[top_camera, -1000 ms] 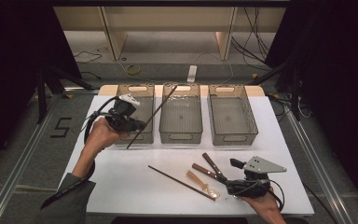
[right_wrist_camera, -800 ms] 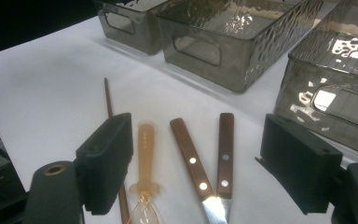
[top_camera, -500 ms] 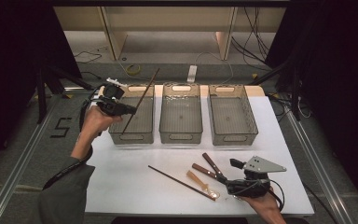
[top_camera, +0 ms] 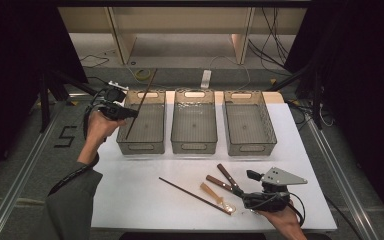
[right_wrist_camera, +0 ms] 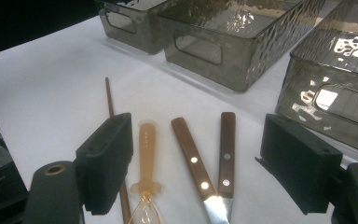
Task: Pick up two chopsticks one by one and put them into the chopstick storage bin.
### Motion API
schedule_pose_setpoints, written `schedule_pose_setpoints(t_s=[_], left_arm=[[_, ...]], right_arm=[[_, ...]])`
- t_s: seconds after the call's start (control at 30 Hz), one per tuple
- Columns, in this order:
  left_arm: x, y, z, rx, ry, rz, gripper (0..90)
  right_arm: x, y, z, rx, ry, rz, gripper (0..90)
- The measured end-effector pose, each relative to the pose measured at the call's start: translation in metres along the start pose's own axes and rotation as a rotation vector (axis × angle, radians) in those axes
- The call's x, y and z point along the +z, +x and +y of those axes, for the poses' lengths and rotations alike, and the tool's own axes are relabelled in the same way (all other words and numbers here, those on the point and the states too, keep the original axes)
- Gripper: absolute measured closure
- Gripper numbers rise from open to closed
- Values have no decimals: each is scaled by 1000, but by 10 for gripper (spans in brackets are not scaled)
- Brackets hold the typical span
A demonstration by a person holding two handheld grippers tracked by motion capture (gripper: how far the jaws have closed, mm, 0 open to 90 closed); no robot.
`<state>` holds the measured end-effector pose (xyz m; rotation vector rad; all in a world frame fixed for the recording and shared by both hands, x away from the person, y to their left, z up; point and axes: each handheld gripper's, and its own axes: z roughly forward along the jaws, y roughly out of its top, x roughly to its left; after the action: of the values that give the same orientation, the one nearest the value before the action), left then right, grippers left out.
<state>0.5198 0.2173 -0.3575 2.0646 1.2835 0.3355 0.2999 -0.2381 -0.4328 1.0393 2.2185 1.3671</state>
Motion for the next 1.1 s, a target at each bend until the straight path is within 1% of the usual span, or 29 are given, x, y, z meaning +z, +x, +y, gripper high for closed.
schedule_pose_setpoints(t_s=[0.1, 0.17, 0.27, 0.43, 0.6, 0.7, 0.77, 0.83, 0.9, 0.97, 1.0, 1.07, 1.1], left_arm=[[2, 4, -1, -6, -3, 15, 847], [5, 6, -1, -3, -1, 28, 847], [9, 8, -4, -22, -4, 24, 847], [17, 10, -11, -31, 4, 27, 846], [23, 12, -16, -35, 12, 29, 846], [27, 13, -18, -31, 23, 39, 846], [30, 13, -20, -39, 23, 43, 845], [31, 14, -21, -38, 27, 43, 844], [33, 13, -22, -45, 23, 52, 841], [35, 14, -24, -46, 32, 58, 837], [36, 14, -25, -42, 45, 59, 836], [38, 15, -26, -57, 39, 57, 829], [37, 15, -26, -80, 29, 53, 783]], right_arm=[[0, 0, 0, 1, -1, 1, 261], [0, 0, 0, 1, 1, 1, 261], [0, 1, 0, -1, 3, 2, 261], [0, 0, 0, 1, 0, 1, 261], [0, 1, 0, 0, 4, 2, 261], [0, 0, 0, 2, 0, 1, 261], [0, 0, 0, 0, 0, 0, 261], [0, 1, 0, 1, -1, 2, 261], [0, 1, 0, 0, 3, 3, 262], [0, 1, 0, -2, 5, 3, 262], [0, 1, 0, -2, 6, 3, 261], [1, 1, 0, -2, 6, 2, 261], [1, 1, 0, -2, 6, 2, 262]])
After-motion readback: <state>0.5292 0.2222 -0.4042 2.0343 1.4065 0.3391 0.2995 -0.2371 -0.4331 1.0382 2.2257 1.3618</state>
